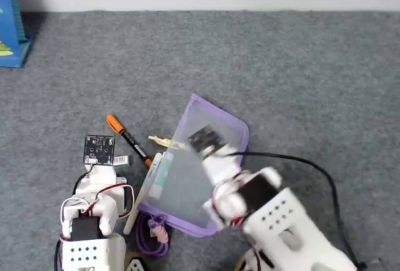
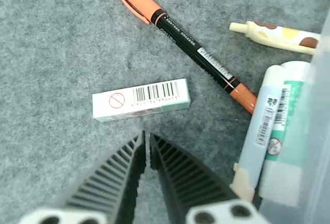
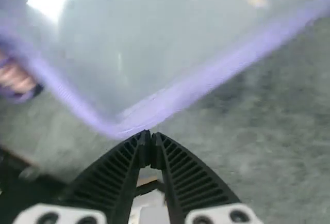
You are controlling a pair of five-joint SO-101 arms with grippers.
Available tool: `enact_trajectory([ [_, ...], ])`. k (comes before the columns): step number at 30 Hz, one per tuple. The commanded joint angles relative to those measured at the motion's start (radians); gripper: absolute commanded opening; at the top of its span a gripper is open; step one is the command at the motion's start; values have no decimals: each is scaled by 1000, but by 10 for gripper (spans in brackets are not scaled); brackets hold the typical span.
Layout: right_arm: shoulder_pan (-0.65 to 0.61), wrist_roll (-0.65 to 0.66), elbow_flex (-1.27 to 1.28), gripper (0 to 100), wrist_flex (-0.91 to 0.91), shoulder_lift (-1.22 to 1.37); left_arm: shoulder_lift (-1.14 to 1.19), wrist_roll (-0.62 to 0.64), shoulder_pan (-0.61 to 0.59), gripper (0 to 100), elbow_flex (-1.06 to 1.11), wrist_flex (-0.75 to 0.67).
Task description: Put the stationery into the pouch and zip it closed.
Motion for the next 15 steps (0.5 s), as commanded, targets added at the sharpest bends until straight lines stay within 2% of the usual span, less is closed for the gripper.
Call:
enact_trajectory([
  [1, -185, -74, -61, 9, 18, 13, -12, -8, -5, 14, -12, -23],
  [6, -355, -117, -61, 9, -8, 15, -12, -8, -5, 14, -12, -23],
  [15, -587, -135, -61, 8, -114, 15, -12, -8, -5, 14, -12, -23],
])
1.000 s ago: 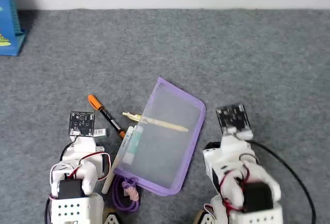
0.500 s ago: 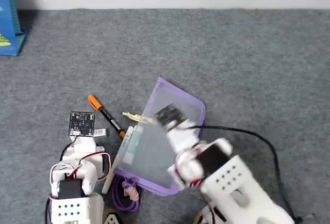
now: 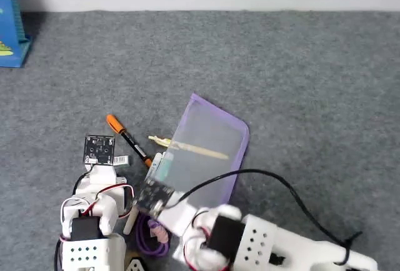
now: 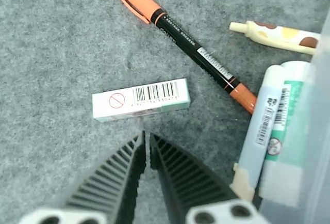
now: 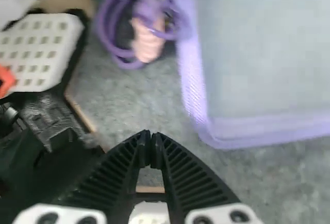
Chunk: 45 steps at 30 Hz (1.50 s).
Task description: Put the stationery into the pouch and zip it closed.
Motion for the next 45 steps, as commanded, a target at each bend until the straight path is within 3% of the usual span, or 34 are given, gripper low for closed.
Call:
enact_trajectory([
  [1, -87, -12, -61, 8, -30, 5, -12, -8, -5, 14, -12, -23],
  [6, -111, -12, -35, 8, -62, 7, -12, -8, -5, 14, -12, -23],
  [13, -10, -11, 215, 8, -363, 7, -12, -8, -5, 14, -12, -23],
  [18, 173, 11, 262, 8, -417, 7, -12, -8, -5, 14, -12, -23],
  [22, 383, 129, 262, 8, -430, 7, -12, -8, -5, 14, -12, -23],
  [26, 619, 227, 262, 8, -555, 7, -12, -8, -5, 14, -12, -23],
  [28, 677, 245, 255, 8, -559, 2, -12, -8, -5, 14, -12, -23],
  [31, 636, 232, 221, 9, -433, -4, -12, -8, -5, 14, -12, -23],
  [38, 318, 68, 66, 9, -101, -4, -12, -8, -5, 14, -12, -23],
  [42, 133, -20, 46, 9, -27, -1, -12, -8, -5, 14, -12, -23],
  [45, 67, -26, 48, 9, -22, 5, -12, -8, -5, 14, -12, -23],
])
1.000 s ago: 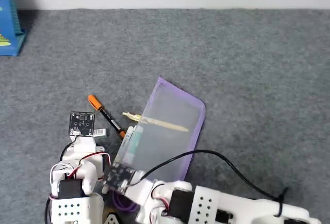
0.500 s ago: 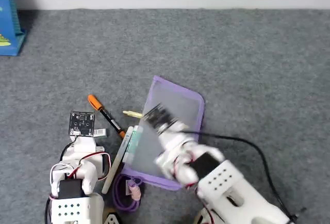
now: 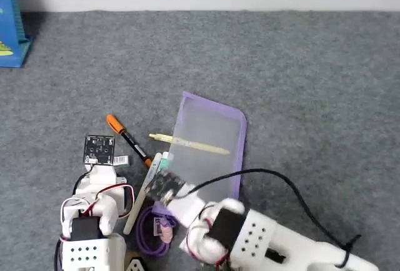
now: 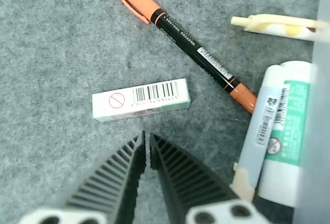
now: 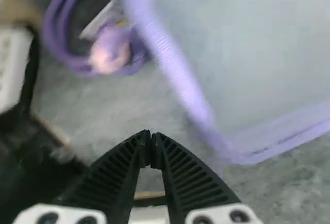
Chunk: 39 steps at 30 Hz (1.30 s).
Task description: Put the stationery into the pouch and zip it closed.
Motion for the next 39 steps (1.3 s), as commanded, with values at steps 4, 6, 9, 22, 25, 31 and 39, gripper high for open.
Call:
enact_trajectory([
  [4, -79, -20, -18, 9, 4, 4, -12, -8, -5, 14, -12, -23],
  [6, -67, -5, 55, 8, -59, 4, -12, -8, -5, 14, -12, -23],
  [9, 41, 28, 129, 8, -166, 4, -12, -8, -5, 14, -12, -23],
  [22, 593, 262, 150, 8, -461, -7, -12, -8, -5, 14, -12, -23],
  [25, 572, 256, 115, 10, -378, -7, -12, -8, -5, 14, -12, -23],
  [31, 415, 141, -32, 12, -85, -5, -12, -8, -5, 14, -12, -23],
  [39, 249, 25, -52, 12, -77, 4, -12, -8, -5, 14, -12, -23],
])
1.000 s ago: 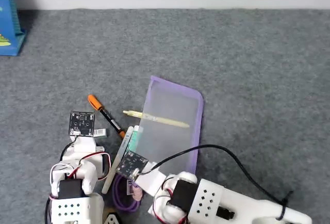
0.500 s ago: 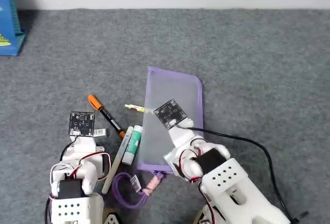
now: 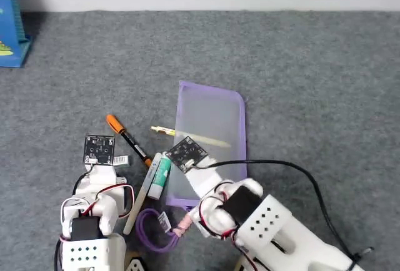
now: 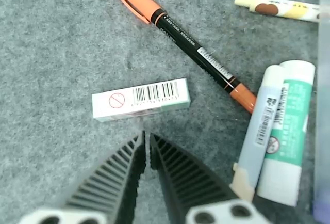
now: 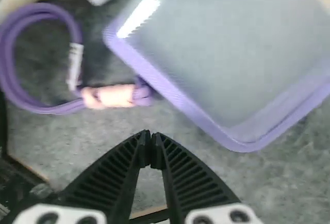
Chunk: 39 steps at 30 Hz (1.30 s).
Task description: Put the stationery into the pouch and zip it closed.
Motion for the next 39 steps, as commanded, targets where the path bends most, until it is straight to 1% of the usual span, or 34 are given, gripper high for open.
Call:
enact_trajectory([
  [1, -53, -38, -12, 12, -31, 4, -12, -8, -5, 14, -12, -23],
  [6, -64, -43, 54, 8, -67, 73, -12, -8, -5, 14, -12, -23],
  [9, -64, -46, 80, 8, -120, 197, -12, -8, -5, 14, -12, -23],
  [11, -42, -46, 77, 8, -163, 297, -12, -8, -5, 14, -12, -23],
  [13, 4, -43, 66, 8, -225, 403, -12, -8, -5, 14, -12, -23],
  [17, 177, -18, -9, 8, -351, 591, -12, -8, -5, 14, -12, -23],
  [21, 318, 55, -170, 8, -367, 717, -12, -8, -5, 14, -12, -23],
  [26, 403, 68, -344, 11, -372, 760, -12, -8, -5, 14, -12, -23],
  [30, 426, 63, -431, 12, -367, 759, -12, -8, -5, 14, -12, -23],
  [33, 421, 60, -448, 13, -354, 759, -12, -8, -5, 14, -12, -23],
  [36, 389, 54, -463, 13, -278, 757, -12, -8, -5, 14, -12, -23],
  [39, 334, -34, -508, 35, -150, 757, -12, -8, -5, 14, -12, -23],
])
